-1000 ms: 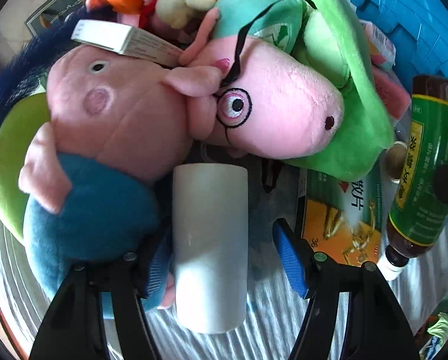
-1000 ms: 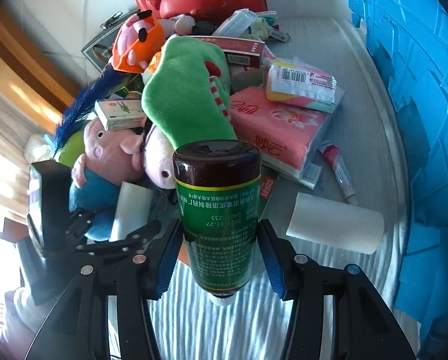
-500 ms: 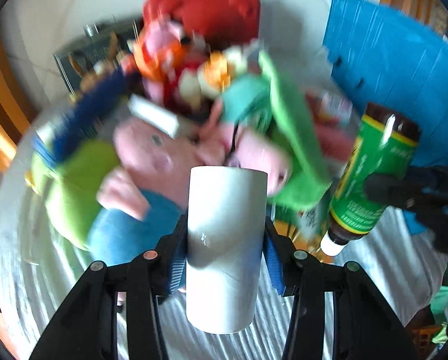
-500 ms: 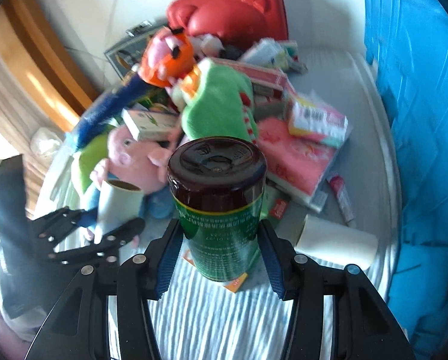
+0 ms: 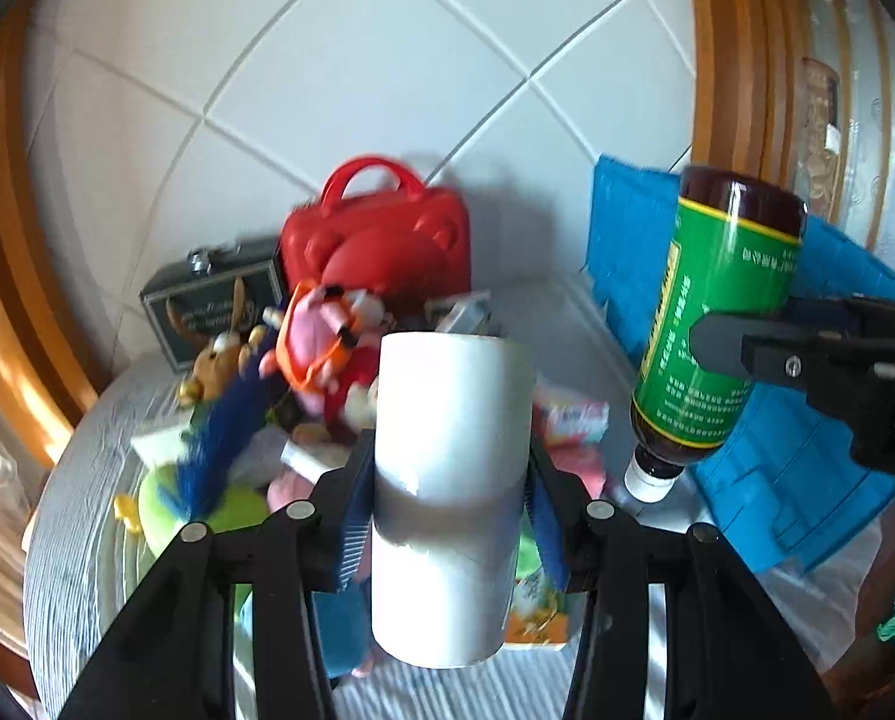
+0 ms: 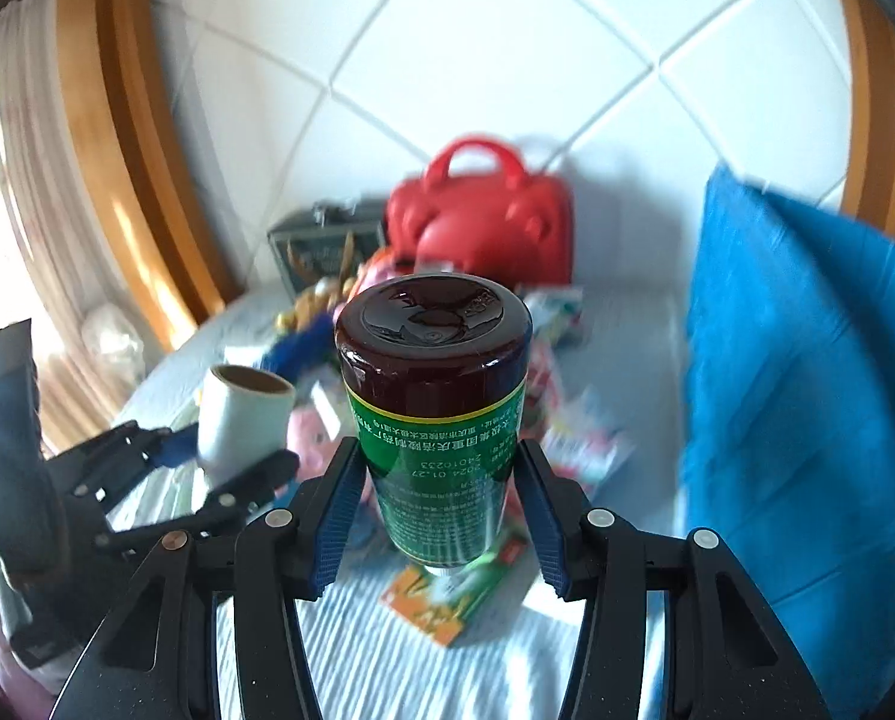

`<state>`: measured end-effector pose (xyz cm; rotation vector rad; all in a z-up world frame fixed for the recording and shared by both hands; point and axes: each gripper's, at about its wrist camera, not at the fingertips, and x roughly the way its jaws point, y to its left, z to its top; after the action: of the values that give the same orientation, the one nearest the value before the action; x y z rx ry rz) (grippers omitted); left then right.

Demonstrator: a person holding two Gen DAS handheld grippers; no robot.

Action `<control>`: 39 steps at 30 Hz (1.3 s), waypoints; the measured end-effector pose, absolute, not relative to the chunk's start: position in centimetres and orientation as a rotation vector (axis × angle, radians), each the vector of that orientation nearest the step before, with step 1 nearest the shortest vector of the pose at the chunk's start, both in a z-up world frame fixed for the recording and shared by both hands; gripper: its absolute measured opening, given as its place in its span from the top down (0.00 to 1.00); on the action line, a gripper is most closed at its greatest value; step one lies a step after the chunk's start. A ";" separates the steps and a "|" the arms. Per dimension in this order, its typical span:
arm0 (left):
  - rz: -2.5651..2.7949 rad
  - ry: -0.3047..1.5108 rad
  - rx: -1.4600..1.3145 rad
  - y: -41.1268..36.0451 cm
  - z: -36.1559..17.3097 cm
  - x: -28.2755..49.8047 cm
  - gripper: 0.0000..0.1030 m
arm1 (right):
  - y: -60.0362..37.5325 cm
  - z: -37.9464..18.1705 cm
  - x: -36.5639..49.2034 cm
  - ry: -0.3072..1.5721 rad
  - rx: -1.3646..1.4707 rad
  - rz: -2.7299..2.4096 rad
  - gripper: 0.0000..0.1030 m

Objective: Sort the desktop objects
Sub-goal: 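Carry the paper roll with the left tool into the crate while the right tool drops the bottle there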

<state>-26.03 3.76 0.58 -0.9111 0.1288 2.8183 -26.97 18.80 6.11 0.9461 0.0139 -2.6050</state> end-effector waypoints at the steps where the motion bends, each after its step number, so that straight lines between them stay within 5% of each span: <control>1: 2.817 0.135 -0.880 4.6 1.4 -26.1 0.56 | 19.5 7.2 -26.8 0.022 0.916 -2.627 0.51; 16: 2.671 0.221 -0.624 23.5 11.0 -28.9 0.56 | 38.4 17.2 -26.8 0.081 0.717 -2.965 0.51; 24: 2.527 0.268 -0.784 36.5 11.6 -33.3 0.56 | 49.8 14.3 -31.4 0.092 0.960 -3.001 0.51; 30: 2.447 0.405 -0.985 44.0 6.9 -36.6 0.56 | 55.2 10.2 -34.1 0.085 1.146 -2.971 0.51; 39: 2.416 0.504 -1.058 46.4 3.5 -37.7 0.56 | 58.4 5.5 -37.5 -0.004 1.329 -2.882 0.51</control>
<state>-37.75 46.44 3.55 -1.0578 0.5040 2.4157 -37.51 58.43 5.46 1.3289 -0.0037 -2.8818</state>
